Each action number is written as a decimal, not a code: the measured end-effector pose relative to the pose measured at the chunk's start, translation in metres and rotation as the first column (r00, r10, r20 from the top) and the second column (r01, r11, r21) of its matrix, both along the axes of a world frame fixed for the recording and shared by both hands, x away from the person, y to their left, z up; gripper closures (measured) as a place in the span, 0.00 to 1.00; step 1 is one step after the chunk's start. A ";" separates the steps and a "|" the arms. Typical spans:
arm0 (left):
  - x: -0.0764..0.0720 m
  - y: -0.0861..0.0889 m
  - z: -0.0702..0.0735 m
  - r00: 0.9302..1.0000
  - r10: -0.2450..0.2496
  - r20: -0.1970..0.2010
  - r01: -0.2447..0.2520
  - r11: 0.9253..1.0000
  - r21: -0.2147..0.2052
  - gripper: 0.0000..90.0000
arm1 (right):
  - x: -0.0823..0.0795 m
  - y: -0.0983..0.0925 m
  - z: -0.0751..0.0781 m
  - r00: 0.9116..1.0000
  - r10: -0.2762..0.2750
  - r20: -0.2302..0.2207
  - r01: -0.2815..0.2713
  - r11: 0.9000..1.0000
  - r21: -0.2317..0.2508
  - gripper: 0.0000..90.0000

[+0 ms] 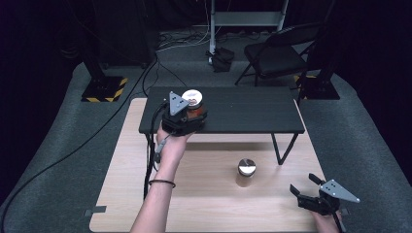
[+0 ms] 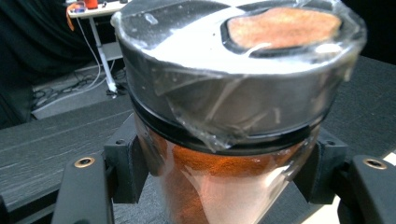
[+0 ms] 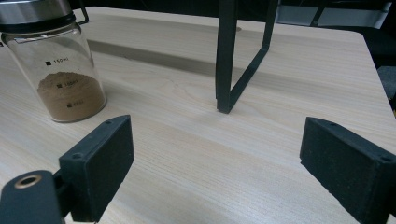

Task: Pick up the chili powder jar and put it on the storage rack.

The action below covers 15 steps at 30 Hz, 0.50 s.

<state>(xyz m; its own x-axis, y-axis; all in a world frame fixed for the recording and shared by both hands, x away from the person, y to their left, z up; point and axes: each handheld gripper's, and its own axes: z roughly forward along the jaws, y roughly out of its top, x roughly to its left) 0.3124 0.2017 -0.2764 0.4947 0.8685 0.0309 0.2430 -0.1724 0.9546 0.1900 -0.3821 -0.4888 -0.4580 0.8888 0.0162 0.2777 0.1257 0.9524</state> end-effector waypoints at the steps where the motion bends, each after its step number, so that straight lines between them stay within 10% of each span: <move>1: 0.001 -0.001 0.000 1.000 0.005 -0.004 -0.005 1.000 0.001 0.35 | 0.000 0.000 0.000 1.000 0.001 0.000 -0.001 1.000 -0.002 0.10; 15: 0.011 -0.003 -0.003 1.000 0.023 -0.016 -0.023 1.000 -0.003 0.34 | 0.000 0.000 0.000 1.000 0.002 0.000 -0.002 1.000 -0.002 0.10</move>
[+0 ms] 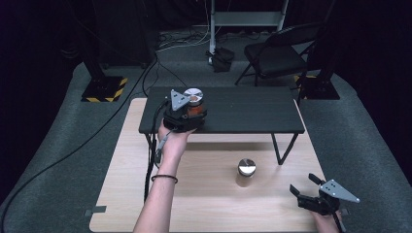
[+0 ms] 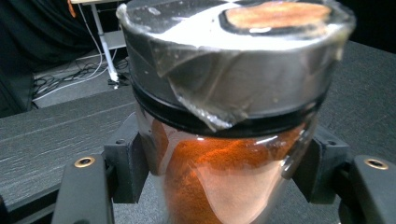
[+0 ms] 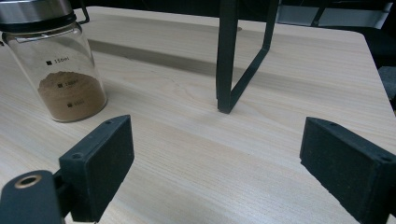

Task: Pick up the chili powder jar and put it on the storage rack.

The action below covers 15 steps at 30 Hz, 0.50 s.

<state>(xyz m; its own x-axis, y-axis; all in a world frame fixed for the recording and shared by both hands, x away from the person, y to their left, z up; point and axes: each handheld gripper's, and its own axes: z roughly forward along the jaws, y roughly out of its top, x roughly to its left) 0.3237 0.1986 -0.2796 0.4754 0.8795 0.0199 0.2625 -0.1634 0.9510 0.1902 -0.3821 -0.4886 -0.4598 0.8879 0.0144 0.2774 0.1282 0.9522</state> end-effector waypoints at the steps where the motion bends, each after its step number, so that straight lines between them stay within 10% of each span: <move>1: -0.002 -0.002 -0.001 1.000 0.013 0.013 -0.013 1.000 -0.003 0.27 | 0.000 0.000 0.000 1.000 0.000 0.000 0.000 1.000 -0.001 0.10; 15: -0.022 0.015 0.006 0.999 -0.028 0.026 0.027 0.999 0.027 0.16 | 0.000 0.001 0.000 1.000 -0.001 0.002 0.001 1.000 -0.002 0.10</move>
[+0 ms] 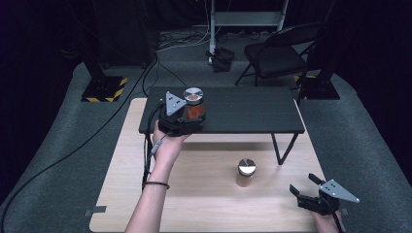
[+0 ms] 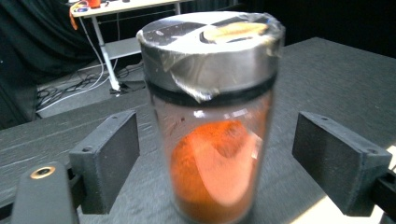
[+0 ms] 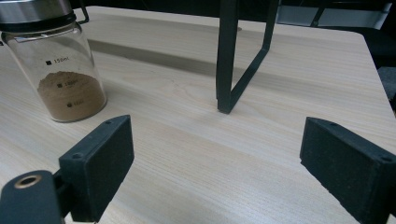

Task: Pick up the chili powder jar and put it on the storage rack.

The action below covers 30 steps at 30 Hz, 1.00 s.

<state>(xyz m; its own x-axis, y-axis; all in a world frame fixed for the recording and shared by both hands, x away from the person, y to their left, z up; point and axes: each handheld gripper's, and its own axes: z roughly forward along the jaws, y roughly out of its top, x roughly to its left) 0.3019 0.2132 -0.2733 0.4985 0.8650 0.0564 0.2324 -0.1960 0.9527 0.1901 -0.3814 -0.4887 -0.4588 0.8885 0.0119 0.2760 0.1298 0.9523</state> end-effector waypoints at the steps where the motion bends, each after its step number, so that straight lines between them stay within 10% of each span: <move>1: -0.003 0.002 0.000 1.000 -0.003 0.004 0.003 1.000 0.004 0.15 | 0.000 0.000 0.000 1.000 0.000 0.000 0.000 1.000 0.000 0.10; 30: -0.067 0.065 -0.089 1.000 -0.019 -0.021 0.019 1.000 0.009 0.11 | 0.000 0.001 0.001 1.000 -0.002 -0.007 0.002 1.000 -0.003 0.10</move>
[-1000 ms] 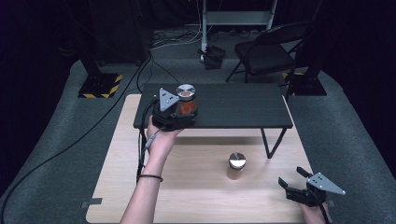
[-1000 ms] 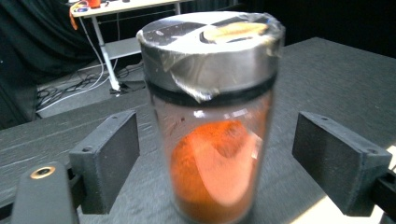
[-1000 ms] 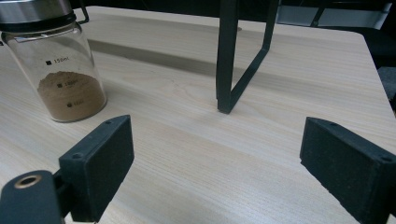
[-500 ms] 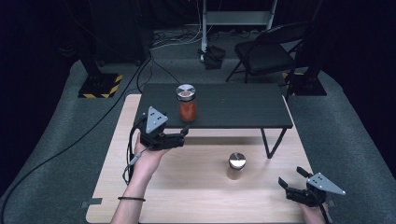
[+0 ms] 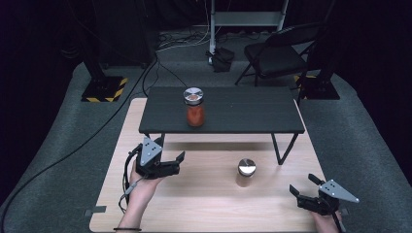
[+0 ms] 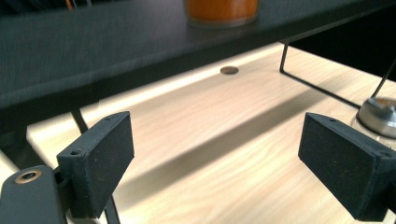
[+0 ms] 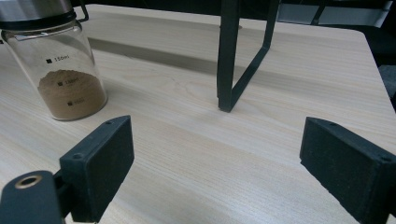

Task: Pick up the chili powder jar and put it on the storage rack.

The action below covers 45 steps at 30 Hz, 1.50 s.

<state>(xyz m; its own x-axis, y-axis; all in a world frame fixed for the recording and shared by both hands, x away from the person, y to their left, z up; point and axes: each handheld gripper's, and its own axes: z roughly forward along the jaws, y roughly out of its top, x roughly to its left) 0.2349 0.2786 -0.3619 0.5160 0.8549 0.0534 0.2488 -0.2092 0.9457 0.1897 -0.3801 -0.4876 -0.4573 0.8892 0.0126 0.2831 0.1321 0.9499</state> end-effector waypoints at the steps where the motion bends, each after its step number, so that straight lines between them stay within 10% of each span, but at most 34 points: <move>1: -0.002 0.002 -0.004 1.000 0.005 -0.005 -0.005 1.000 -0.008 0.11 | 0.000 0.000 0.000 1.000 0.000 0.000 0.000 1.000 -0.001 0.10; 27: -0.039 0.025 -0.104 0.996 0.047 -0.071 -0.046 0.999 0.019 0.11 | -0.001 0.000 0.000 1.000 -0.002 0.004 0.002 1.000 0.000 0.10; 45: -0.044 0.026 -0.116 0.996 0.053 -0.072 -0.048 0.997 0.067 0.11 | -0.001 0.000 0.000 1.000 0.001 0.000 -0.001 1.000 -0.001 0.10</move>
